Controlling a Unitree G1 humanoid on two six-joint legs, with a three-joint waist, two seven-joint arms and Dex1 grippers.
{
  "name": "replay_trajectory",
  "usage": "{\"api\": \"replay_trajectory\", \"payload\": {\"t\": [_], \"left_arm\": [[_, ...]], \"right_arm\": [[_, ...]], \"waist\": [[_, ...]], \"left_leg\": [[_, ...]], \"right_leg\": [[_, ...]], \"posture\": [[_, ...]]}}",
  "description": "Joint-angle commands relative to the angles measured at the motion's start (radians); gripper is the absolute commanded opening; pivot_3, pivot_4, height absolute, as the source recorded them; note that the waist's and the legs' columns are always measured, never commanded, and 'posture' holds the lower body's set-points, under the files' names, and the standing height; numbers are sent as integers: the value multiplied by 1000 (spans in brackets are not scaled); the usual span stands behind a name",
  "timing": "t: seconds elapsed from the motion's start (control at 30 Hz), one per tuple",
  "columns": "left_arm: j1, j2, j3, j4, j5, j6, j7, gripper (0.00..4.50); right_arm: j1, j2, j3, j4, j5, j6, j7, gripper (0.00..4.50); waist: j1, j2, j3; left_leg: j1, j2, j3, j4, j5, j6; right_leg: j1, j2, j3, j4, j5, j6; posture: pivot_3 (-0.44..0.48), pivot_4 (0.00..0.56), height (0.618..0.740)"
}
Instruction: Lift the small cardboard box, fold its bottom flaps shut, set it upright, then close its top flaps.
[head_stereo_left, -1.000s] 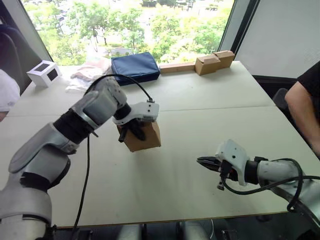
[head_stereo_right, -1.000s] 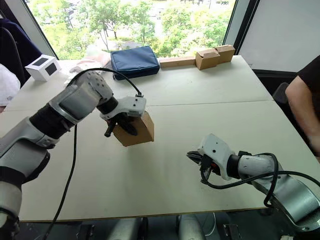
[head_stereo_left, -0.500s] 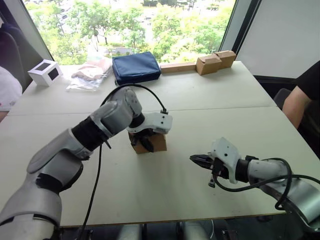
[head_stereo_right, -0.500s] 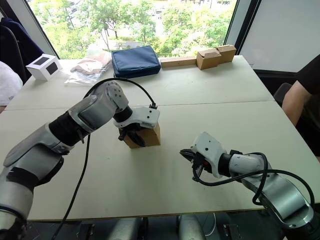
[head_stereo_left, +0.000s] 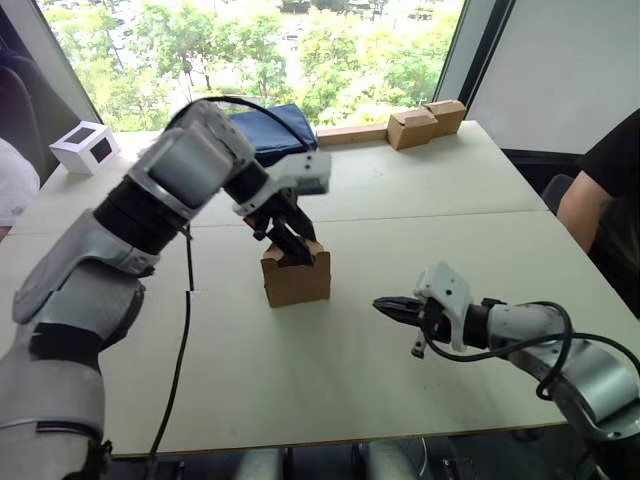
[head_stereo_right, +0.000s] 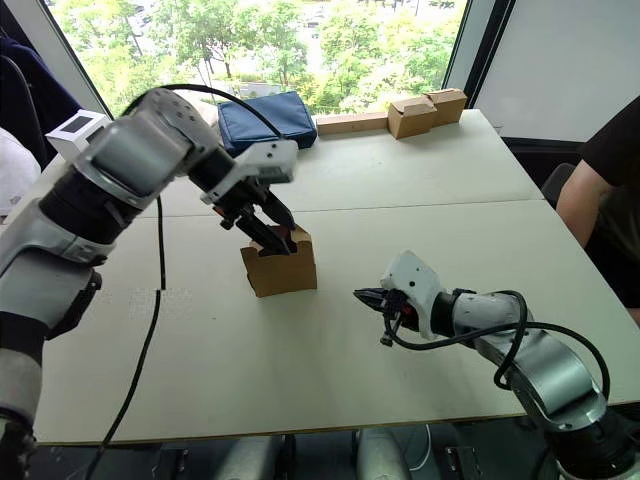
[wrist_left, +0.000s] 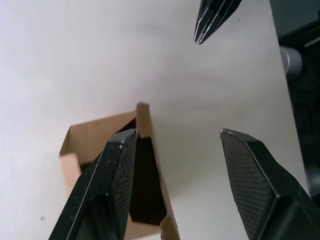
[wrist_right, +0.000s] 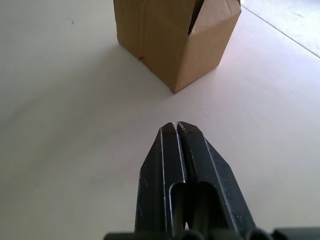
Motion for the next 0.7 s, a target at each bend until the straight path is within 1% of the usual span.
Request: {"api": "replay_trajectory", "payload": {"t": [0.03,0.07,0.1,0.17,0.2,0.23,0.3,0.33,0.37,0.43,0.47,0.5,0.53,0.6,0.7], "left_arm": [[73,14,256,12,-61,-12,152,2194],[131,13,342,0,-72,-58,224,1922],[181,12,407,-19,-75,-92,283,1482],[283,32,475,-69,-62,-73,377,798],[341,42,509,-104,-68,-35,417,260],[381,48,532,-133,-77,-8,446,31],[482,50,592,-210,-102,31,505,31],[566,47,627,-262,-106,43,545,31],[697,48,629,-332,-71,-30,582,31],[855,46,614,-408,-19,-127,636,31],[892,42,606,-423,-4,-154,655,31],[917,24,608,-416,3,-177,683,31],[960,-6,615,-403,4,-189,719,31],[1044,-57,628,-392,-17,-197,752,31],[1106,-115,642,-406,-43,-192,798,31]], "right_arm": [[-29,56,-41,59,-1,-50,-14,0],[-40,77,-39,83,-9,-58,-24,0],[-46,93,-39,100,-14,-66,-29,0],[-65,125,-37,145,-25,-83,-38,0],[-77,138,-26,176,-41,-98,-41,0],[-85,147,-20,196,-54,-109,-42,0],[-105,163,-1,250,-83,-137,-37,0],[-126,180,17,295,-106,-158,-36,0],[-159,208,40,358,-136,-192,-39,0],[-203,248,63,443,-173,-235,-47,0],[-217,262,65,472,-185,-248,-48,0],[-230,280,65,500,-193,-262,-49,0],[-244,297,85,532,-209,-287,-35,0],[-270,323,135,589,-255,-328,-13,0],[-294,357,166,640,-291,-352,-7,0]], "waist": [[1,0,0],[0,0,0],[0,1,0],[-3,0,0],[-2,0,0],[-3,0,0],[0,0,0],[0,0,0],[-1,0,0],[-6,0,-2],[-6,2,-3],[-2,2,-3],[3,-1,-1],[10,-2,-2],[13,-2,-2]], "left_leg": [[0,0,0,0,0,0],[0,-1,0,0,0,0],[1,-1,1,0,0,0],[2,-1,1,0,0,0],[2,-1,1,0,0,0],[2,-1,1,0,0,-1],[2,-2,1,0,1,-1],[1,-2,1,0,1,-1],[1,-2,1,0,1,-1],[1,-4,0,0,1,-2],[7,-4,5,-2,1,-3],[9,-5,4,-3,1,-2],[7,-5,4,-3,1,-3],[5,-5,1,-2,2,-5],[5,-5,1,-2,2,-5]], "right_leg": [[0,0,0,0,0,0],[1,-1,0,0,0,0],[1,-2,0,0,0,0],[1,-4,0,1,0,0],[1,-4,0,1,0,0],[1,-4,0,2,0,0],[0,-4,0,2,0,0],[0,-4,0,1,0,0],[1,-5,0,1,0,0],[1,-6,0,1,0,0],[2,-9,4,1,1,0],[4,-9,6,1,1,0],[2,-9,6,1,1,0],[2,-8,3,2,1,0],[2,-9,2,2,1,0]], "posture": [[0,150,737],[0,150,737],[0,150,737],[0,150,737],[0,150,737],[0,150,737],[0,150,737],[0,150,737],[0,150,737],[0,150,737],[0,150,737],[0,150,737],[0,150,737],[0,150,737],[0,150,737]]}}
